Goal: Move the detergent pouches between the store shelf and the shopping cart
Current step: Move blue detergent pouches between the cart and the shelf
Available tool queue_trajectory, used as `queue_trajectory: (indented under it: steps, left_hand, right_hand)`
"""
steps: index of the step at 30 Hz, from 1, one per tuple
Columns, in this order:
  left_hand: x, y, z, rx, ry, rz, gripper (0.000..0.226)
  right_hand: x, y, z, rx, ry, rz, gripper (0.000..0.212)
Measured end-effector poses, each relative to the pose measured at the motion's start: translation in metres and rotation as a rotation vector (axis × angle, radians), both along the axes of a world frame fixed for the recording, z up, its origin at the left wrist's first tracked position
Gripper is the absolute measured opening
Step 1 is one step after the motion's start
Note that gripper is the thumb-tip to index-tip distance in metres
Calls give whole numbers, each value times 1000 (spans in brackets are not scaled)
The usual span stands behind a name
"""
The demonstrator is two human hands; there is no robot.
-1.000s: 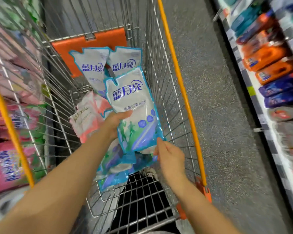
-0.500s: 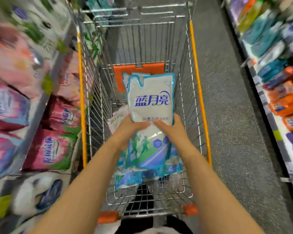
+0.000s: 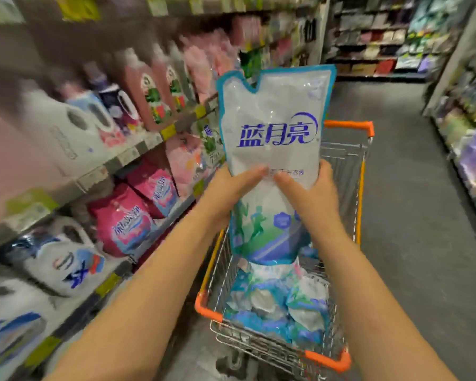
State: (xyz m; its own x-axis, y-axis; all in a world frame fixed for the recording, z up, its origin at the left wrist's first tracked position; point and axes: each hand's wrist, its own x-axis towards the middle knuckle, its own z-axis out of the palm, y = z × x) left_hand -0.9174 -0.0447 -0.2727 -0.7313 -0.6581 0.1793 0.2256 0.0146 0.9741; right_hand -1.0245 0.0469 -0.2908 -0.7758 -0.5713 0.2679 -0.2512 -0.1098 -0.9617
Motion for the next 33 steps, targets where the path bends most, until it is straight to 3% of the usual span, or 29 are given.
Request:
queue_trajectory:
  steps: [5,9,15,17,19,23,33]
  left_hand:
    - [95,5,82,-32,132,144,14]
    - [182,2,130,-116,183,317,34]
    - [329,6,190,-212,241,497,33]
    - [384,3,212,-251,221,553,35]
    - [435,-2,233,-301,189,626,36]
    - [513,-9,272,-390,139,701,19]
    - [631,-79,350,-493,78,930,14]
  right_hand:
    - [76,-20,78,-129,114,204,49]
    - [149,-48,124,-251,154,409,52]
    - [292,-89,182,-379,147,687,63]
    - [347,-103,203,-434,142,754,72]
    - [397,-118,224,-487,145,825,66]
    - [485,-146,261,-602,111,976,71]
    - [616,-245,345,-647,55,1204,66]
